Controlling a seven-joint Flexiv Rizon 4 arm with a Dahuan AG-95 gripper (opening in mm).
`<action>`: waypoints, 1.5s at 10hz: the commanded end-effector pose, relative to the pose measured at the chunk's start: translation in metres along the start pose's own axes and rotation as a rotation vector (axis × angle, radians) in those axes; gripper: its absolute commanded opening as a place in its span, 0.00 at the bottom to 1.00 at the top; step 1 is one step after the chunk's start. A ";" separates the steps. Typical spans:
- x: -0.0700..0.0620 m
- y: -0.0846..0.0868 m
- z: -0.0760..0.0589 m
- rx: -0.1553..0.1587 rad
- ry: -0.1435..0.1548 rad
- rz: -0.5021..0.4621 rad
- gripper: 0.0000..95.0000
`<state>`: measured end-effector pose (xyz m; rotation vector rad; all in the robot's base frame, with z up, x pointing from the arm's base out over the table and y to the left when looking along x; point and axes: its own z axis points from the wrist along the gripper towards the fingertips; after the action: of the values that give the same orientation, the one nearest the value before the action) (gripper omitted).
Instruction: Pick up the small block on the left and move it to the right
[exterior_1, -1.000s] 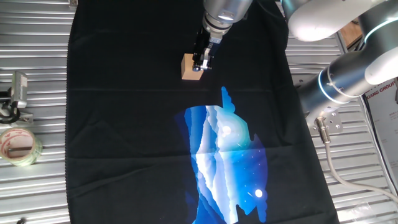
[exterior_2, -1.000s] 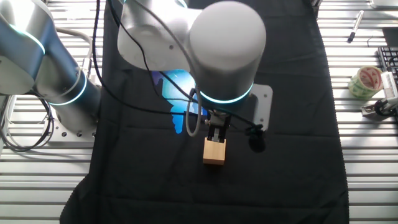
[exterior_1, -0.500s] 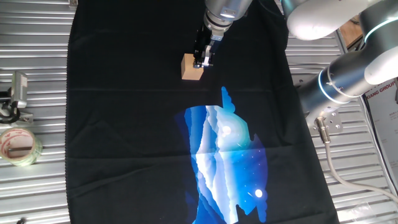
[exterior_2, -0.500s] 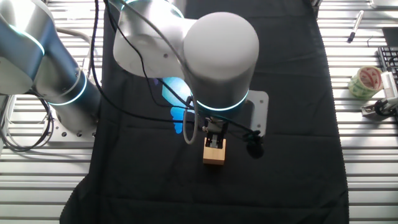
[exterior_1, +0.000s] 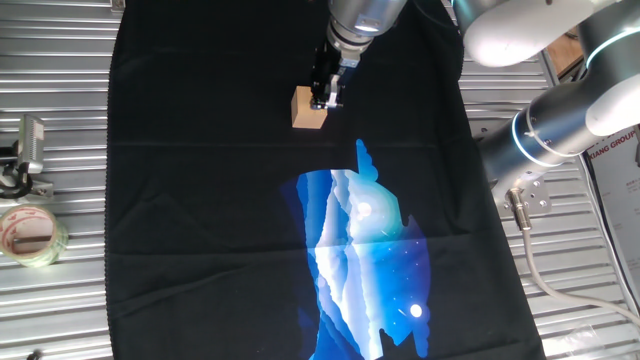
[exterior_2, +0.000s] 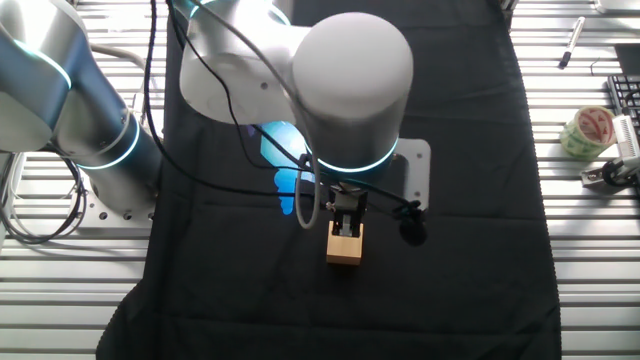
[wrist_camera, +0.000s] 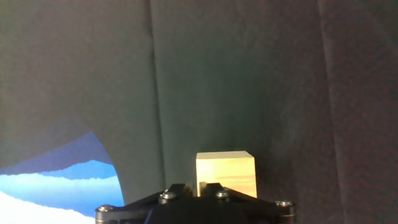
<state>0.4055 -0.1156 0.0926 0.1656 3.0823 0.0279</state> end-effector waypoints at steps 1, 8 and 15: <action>0.001 -0.001 -0.001 0.001 -0.002 -0.012 0.40; 0.005 -0.013 -0.001 -0.024 -0.036 -0.079 0.80; 0.009 -0.021 0.009 -0.031 -0.063 -0.092 0.80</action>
<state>0.3939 -0.1347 0.0817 0.0234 3.0196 0.0681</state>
